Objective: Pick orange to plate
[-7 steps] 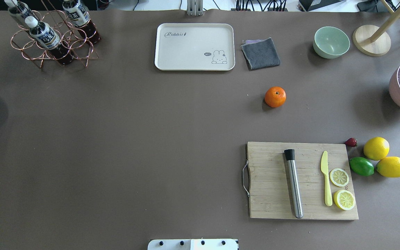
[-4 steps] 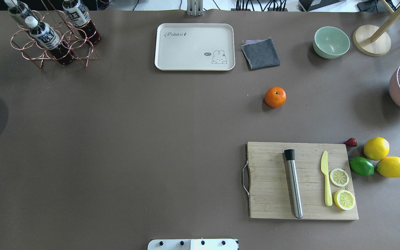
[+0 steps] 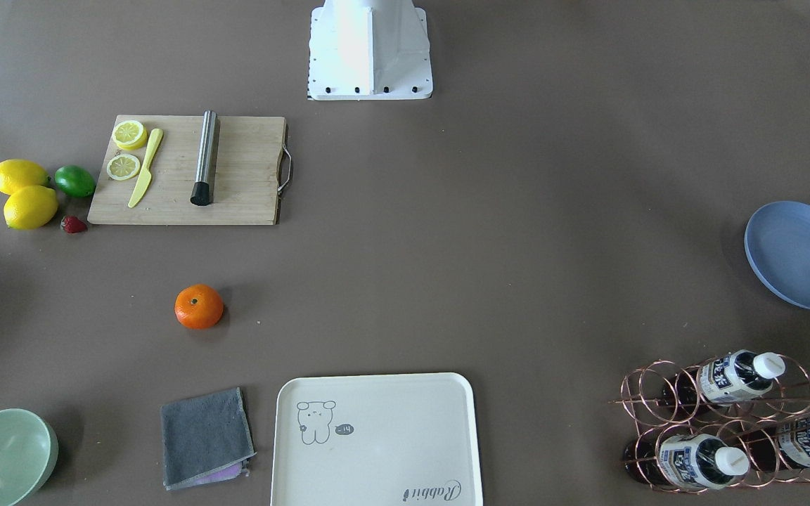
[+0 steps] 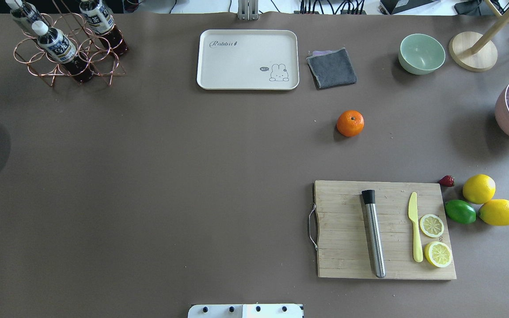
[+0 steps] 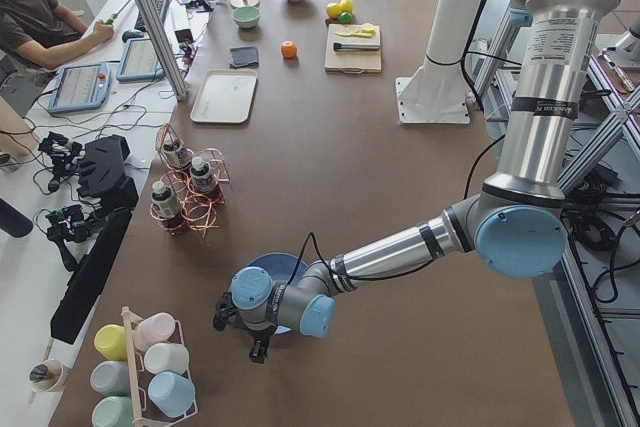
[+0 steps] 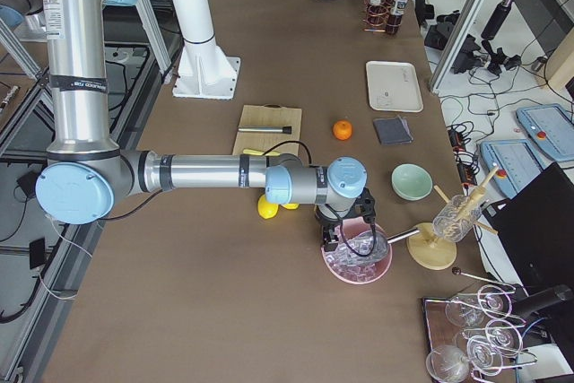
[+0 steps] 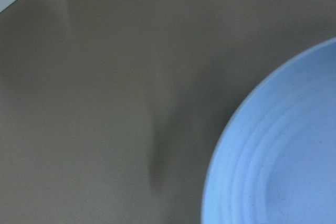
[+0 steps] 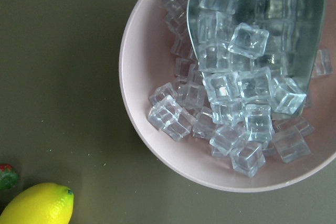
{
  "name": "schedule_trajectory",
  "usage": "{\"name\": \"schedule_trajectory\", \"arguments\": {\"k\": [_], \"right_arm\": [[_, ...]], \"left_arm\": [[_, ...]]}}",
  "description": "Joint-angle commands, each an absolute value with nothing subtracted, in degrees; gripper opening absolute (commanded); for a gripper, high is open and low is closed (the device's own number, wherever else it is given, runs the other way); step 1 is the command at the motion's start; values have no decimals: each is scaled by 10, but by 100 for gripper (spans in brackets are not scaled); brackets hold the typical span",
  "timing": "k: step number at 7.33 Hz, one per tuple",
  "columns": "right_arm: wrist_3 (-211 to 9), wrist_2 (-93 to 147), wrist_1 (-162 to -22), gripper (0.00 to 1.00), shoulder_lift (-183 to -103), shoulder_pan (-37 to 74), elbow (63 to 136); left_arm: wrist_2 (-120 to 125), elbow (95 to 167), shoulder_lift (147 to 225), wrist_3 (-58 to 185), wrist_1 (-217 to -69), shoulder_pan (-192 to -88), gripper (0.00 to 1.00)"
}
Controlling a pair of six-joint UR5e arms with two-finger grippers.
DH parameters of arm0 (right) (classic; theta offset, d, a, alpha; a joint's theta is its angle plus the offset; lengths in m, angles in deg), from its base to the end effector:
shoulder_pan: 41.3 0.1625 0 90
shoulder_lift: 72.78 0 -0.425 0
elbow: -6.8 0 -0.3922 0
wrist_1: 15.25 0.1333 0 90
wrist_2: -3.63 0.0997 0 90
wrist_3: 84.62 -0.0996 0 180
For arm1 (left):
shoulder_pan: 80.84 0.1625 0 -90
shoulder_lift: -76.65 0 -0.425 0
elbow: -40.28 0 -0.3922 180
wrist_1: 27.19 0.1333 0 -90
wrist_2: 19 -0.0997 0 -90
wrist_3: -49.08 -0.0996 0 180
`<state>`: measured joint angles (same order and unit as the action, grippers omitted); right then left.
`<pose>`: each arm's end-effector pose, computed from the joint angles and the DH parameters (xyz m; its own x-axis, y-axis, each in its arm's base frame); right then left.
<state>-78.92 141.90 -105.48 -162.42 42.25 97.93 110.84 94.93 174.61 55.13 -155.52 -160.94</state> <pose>0.0029 -0.4994 0.6414 0.6451 -0.1893 0.7402 0.1773 0.9795 0.0960 0.0209 -0.5237 0.8200 0.7492 0.1484 -0.6455 -0.0903 0.9884 0.1224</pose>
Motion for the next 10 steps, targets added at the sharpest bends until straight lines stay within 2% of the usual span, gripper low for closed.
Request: {"name": "schedule_trajectory", "arguments": {"k": [1,2,3,5,6,10], "right_arm": [[-792,1420,-1055,100,-1625,422,978],[-791,1421,-1055,100,-1629,422,980],[-792,1425,-1055,100,-1629,422,980],[-791,1443,-1054,100,-1629,422,981],[-793,1445,-1055,100,-1627,422,986],[-798,1442,-1054,100,-1623,401,1032]], "left_arm": [[1111,949,1746,551,-1556,-1609,30],[1111,949,1746,552,-1557,-1609,12],[1112,951,1746,555,-1556,-1609,0],[1112,963,1747,562,-1556,-1609,0],[1133,995,1748,601,-1553,-1609,0],[1167,1225,1744,930,-1553,-1497,0]]}}
